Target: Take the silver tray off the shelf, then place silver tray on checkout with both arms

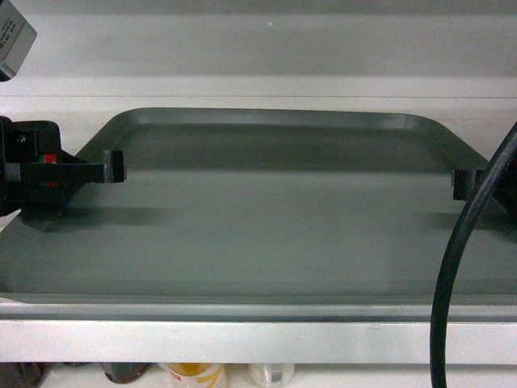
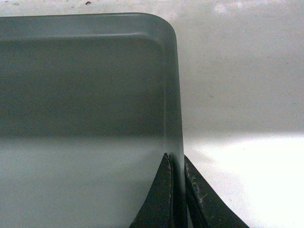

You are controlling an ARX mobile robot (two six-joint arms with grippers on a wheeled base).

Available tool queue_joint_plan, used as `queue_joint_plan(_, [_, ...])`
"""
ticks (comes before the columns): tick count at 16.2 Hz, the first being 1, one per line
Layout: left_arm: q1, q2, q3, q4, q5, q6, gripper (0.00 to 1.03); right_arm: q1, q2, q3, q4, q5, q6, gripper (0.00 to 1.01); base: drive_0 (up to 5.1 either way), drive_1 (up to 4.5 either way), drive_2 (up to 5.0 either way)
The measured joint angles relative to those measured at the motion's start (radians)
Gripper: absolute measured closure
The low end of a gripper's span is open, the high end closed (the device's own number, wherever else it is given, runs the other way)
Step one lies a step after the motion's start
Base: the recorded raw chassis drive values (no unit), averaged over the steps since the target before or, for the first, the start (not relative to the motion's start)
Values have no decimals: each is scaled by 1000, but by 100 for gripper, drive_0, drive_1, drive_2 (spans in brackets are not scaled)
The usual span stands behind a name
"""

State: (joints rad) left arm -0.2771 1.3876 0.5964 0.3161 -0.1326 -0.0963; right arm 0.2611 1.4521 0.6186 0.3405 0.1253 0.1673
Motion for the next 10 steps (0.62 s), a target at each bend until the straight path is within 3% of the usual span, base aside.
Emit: queue_joint_plan(10, [-31,-113,119,-251,-24,25,99,-9,-175,93,-241,8,-11,98,0,0,0])
